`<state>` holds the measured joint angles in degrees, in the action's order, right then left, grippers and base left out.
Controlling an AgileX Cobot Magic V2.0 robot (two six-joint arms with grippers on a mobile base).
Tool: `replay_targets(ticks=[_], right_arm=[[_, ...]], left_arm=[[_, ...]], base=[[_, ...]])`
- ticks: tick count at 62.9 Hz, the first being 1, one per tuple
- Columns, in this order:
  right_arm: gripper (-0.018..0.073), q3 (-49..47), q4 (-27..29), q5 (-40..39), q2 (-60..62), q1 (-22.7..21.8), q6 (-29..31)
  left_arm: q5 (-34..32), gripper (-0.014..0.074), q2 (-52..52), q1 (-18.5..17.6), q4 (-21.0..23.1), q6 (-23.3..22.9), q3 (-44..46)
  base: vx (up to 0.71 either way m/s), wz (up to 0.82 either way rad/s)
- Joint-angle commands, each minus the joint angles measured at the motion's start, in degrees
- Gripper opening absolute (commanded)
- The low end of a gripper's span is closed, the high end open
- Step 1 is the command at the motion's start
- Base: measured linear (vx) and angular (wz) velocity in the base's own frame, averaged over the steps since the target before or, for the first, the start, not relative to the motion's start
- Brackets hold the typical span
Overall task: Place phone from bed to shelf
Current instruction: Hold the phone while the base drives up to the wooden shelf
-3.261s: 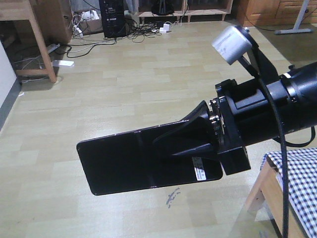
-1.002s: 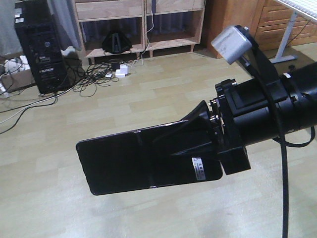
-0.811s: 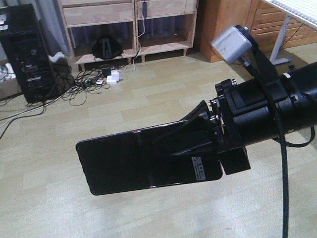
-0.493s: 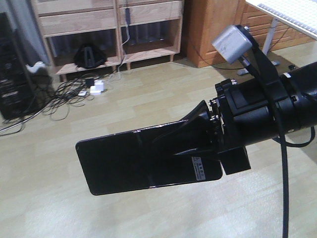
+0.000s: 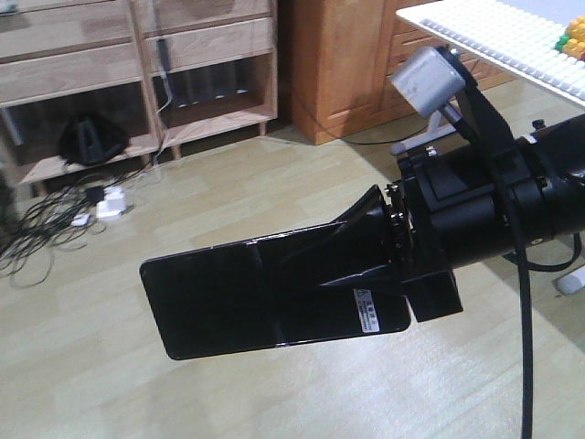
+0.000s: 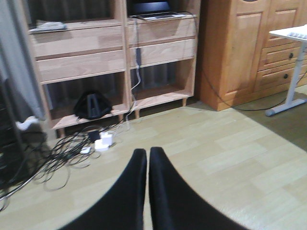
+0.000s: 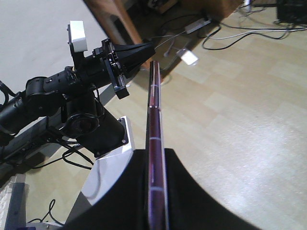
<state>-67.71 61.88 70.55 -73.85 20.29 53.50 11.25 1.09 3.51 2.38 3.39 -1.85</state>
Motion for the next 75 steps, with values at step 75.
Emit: replay_targets(ticks=[75], right_arm=[[-0.0002,-1.4,4.9,3.1,1.6,-0.2,0.3]], left_arm=[[-4.0,0.0001,0.5,0.0,0.5,0.0,-0.4]], base=[[0.45,-0.08]])
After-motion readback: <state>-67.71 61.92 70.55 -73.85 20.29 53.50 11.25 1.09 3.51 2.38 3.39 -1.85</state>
